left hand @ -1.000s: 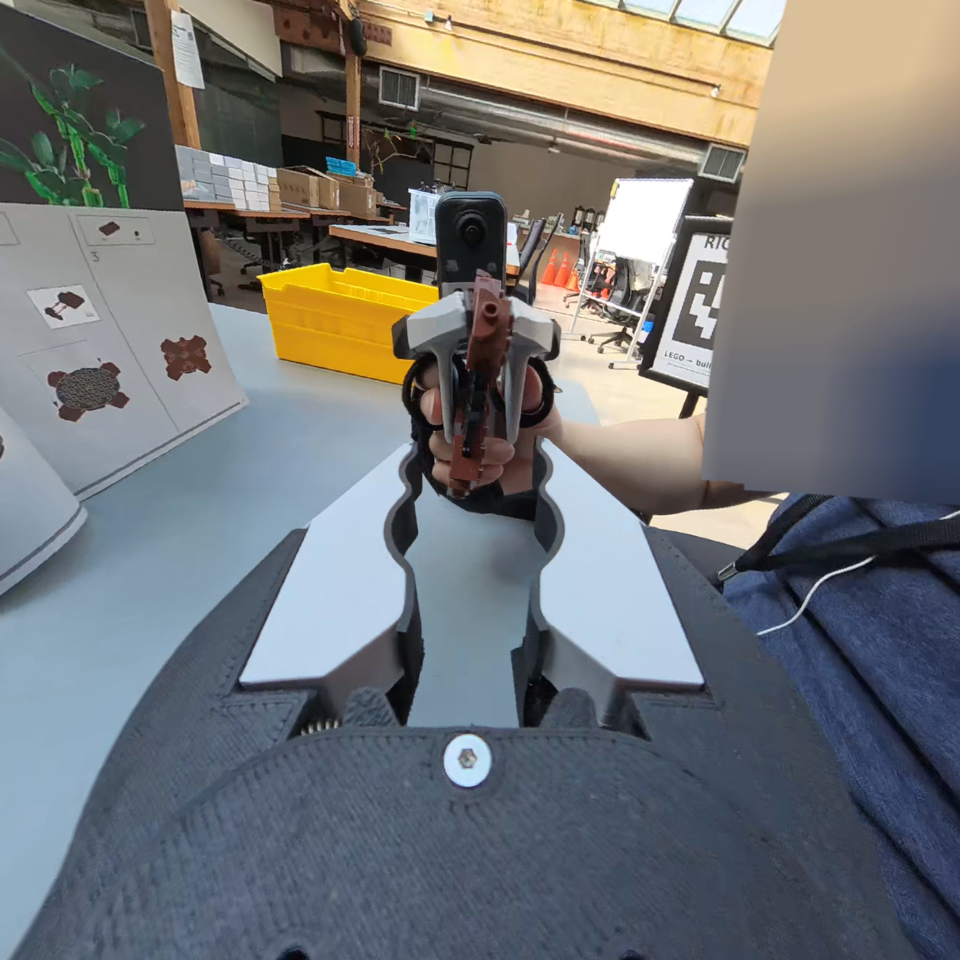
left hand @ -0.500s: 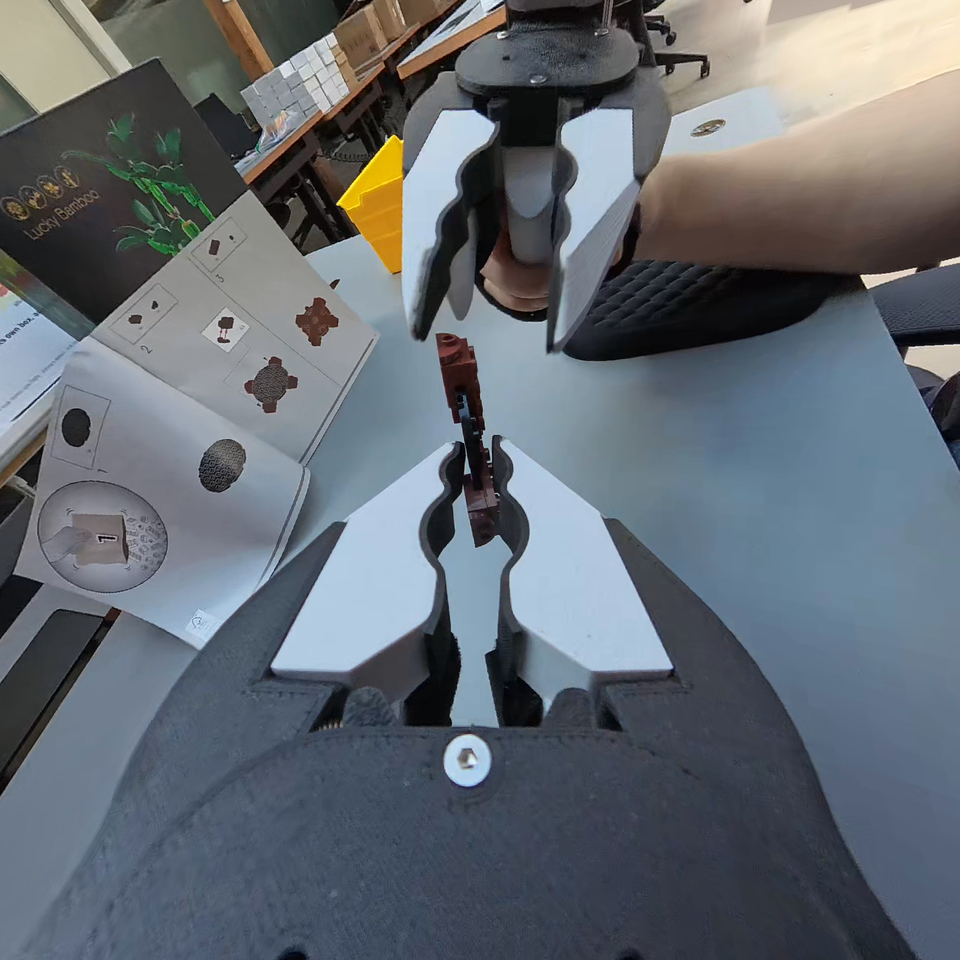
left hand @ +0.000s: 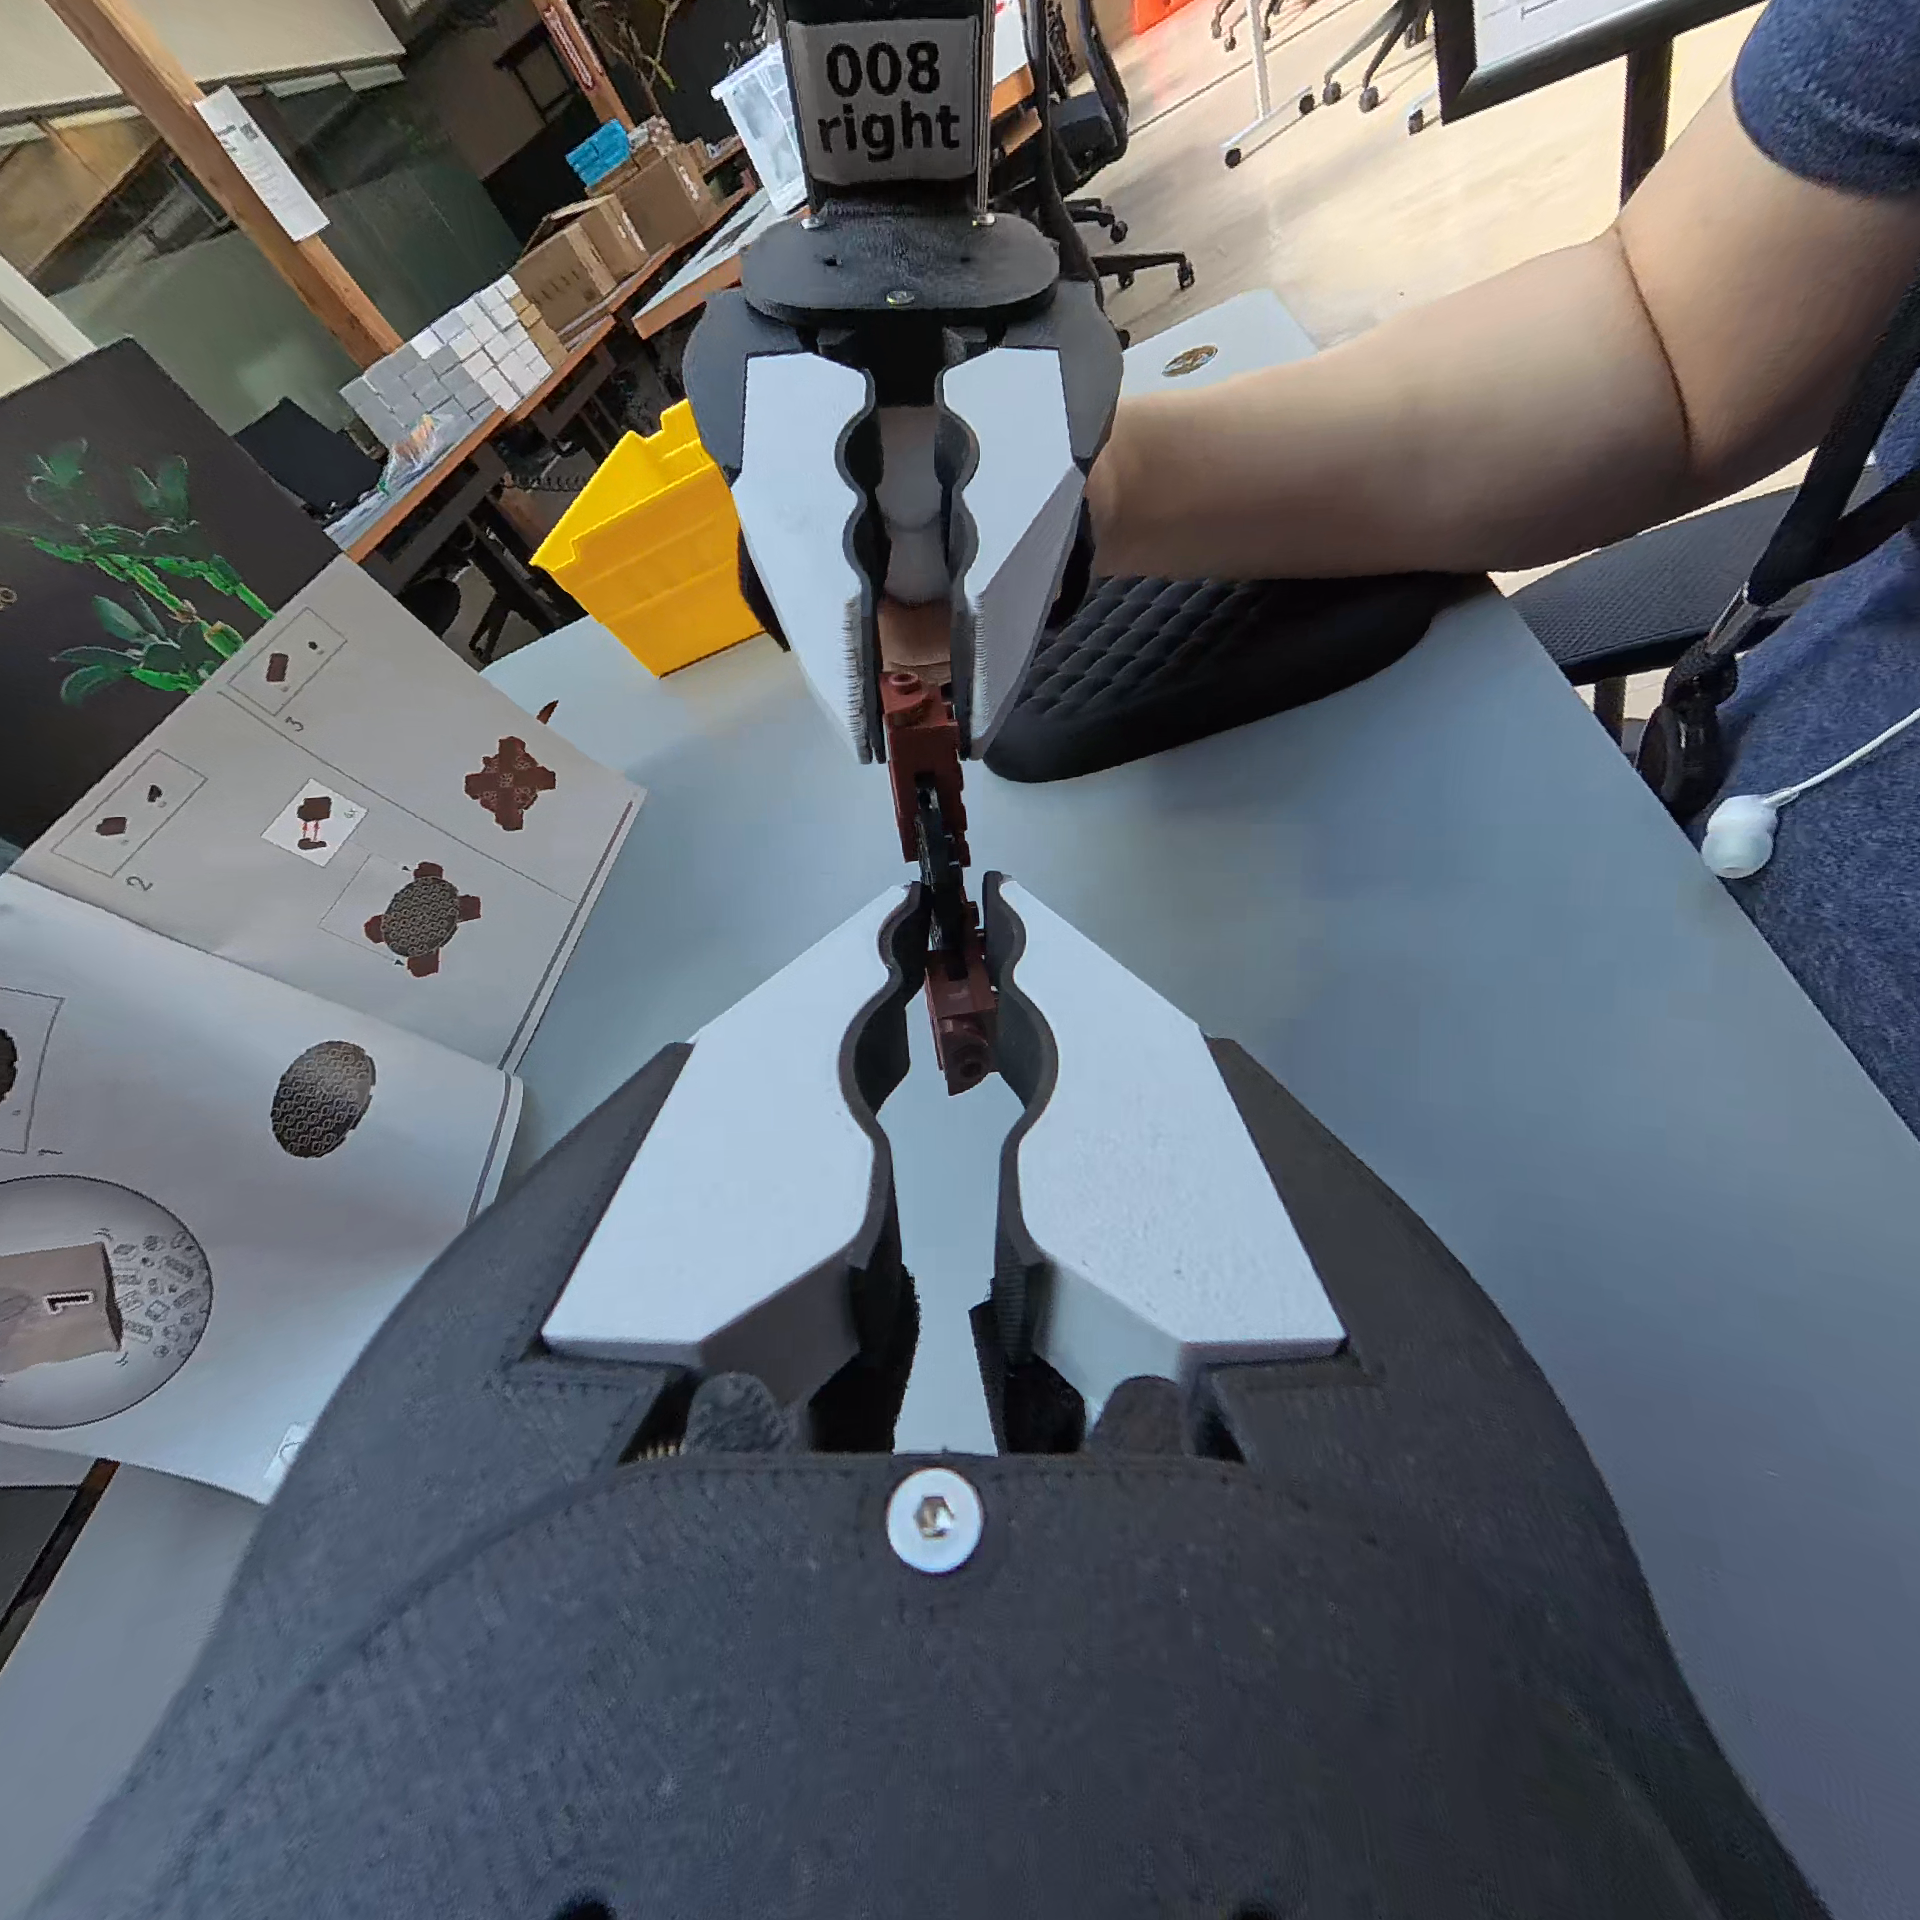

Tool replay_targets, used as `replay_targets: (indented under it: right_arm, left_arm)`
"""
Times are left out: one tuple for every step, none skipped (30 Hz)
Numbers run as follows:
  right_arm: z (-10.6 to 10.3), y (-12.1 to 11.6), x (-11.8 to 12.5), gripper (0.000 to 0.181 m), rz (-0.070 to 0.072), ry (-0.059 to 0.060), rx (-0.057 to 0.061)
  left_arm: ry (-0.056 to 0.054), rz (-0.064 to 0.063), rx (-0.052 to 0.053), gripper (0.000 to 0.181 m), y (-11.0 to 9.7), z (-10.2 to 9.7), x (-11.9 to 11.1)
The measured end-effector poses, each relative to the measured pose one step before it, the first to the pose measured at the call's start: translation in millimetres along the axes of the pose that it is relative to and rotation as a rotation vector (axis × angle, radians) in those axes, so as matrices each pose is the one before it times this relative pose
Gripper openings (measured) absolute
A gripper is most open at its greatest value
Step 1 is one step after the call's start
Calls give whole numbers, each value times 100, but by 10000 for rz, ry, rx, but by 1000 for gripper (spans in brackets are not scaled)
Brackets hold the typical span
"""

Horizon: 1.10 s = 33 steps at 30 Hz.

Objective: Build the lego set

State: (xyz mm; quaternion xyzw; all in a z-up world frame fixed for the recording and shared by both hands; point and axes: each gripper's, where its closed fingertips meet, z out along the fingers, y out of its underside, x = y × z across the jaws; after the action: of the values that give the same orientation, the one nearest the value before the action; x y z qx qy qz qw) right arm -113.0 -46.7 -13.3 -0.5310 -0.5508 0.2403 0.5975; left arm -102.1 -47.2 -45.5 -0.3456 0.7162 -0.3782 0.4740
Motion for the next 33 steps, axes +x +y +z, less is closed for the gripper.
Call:
replay_targets:
  right_arm:
    - [-27,-109,17,11,-14,52,6]
    - [4,-109,-71,11,-2,-1,25]
    - [31,8,-67,11,114,-37,-59]
    - [25,66,30,11,128,24,-96]
    - [54,-32,-66,11,53,-10,12]
    - [50,-58,-57,11,26,12,46]
    - [54,13,-37,11,89,12,-7]
    - [51,54,44,10,87,36,-24]
    - [38,39,-18,10,45,5,-8]
    - [23,76,-32,10,-18,8,-90]
    - [62,75,-42,10,-109,16,-89]
    - [52,95,-110,10,-50,-39,-61]
    - [51,126,-86,10,-20,-49,-50]
    - [48,69,-16,11,98,-65,36]
    - [11,-62,83,11,278,-79,167]
    - [7,-247,44,10,274,-103,290]
    - [54,-242,-40,11,163,-101,243]
    - [116,-184,-64,12,-2,-8,140]
    - [177,-80,-41,18,-109,63,74]
    - [211,108,-10,19,-80,88,-55]
    - [214,110,33,18,-47,98,-77]
    - [147,-3,5,16,-35,59,8]
    - [38,-57,28,11,4,47,30]
    - [-17,-25,34,11,17,15,3]
    - [-27,-31,10,11,68,-20,16]
    - [-1,-27,9,11,101,-25,41]
    - [48,-24,-40,12,94,-40,57]
    - [26,14,-7,12,49,-2,2]
    - [15,96,13,11,51,5,-73]
    - [-35,20,88,11,100,34,-43]
    - [-84,-103,37,11,87,14,32]
    - [-66,-76,-22,10,-26,3,-1]
    - [-32,-36,91,10,-85,117,-31]
  left_arm:
    - [22,-22,97,8,-103,24,28]
    - [44,-75,90,8,-81,23,44]
    - [84,-115,62,8,-28,15,62]
    - [46,-97,40,8,33,-6,3]
    - [23,-49,47,8,-1,-22,-24]
    - [57,-38,46,8,-12,-25,45]
    - [37,-53,13,8,8,-31,-2]
    - [24,-52,-17,8,52,-28,-15]
    - [30,-42,-12,8,41,-32,-1]
    - [43,-22,-13,8,44,-25,23]
    - [8,-4,-45,8,88,19,-1]
    - [38,16,-61,8,135,51,72]
    - [57,6,-65,8,143,55,93]
    - [18,-4,-43,8,119,41,22]
    - [2,-14,15,8,5,2,-18]
    - [28,-55,85,8,-109,-31,6]
    - [56,-109,86,7,-134,-34,29]
    - [19,-92,13,7,-25,-14,-20]
    - [-43,-4,8,8,-28,-9,-60]
    - [-38,34,48,8,-102,-10,-10]
    - [15,-5,46,8,-117,-9,49]
    - [37,-34,19,8,-73,1,59]
    - [28,-5,1,7,-19,4,57]
    - [10,28,9,8,-26,-1,37]
    - [-19,5,22,8,-53,-12,-8]
    - [24,-37,7,8,-32,-7,7]
    - [16,-45,-17,8,19,-10,5]
    - [-15,11,-32,8,61,-8,-25]
    - [-13,39,-45,8,71,6,-9]
    - [16,10,-7,8,11,3,37]
    - [38,-37,65,8,-121,-4,46]
    - [78,-69,79,8,-161,-8,99]
    - [21,-52,19,8,-67,13,25]
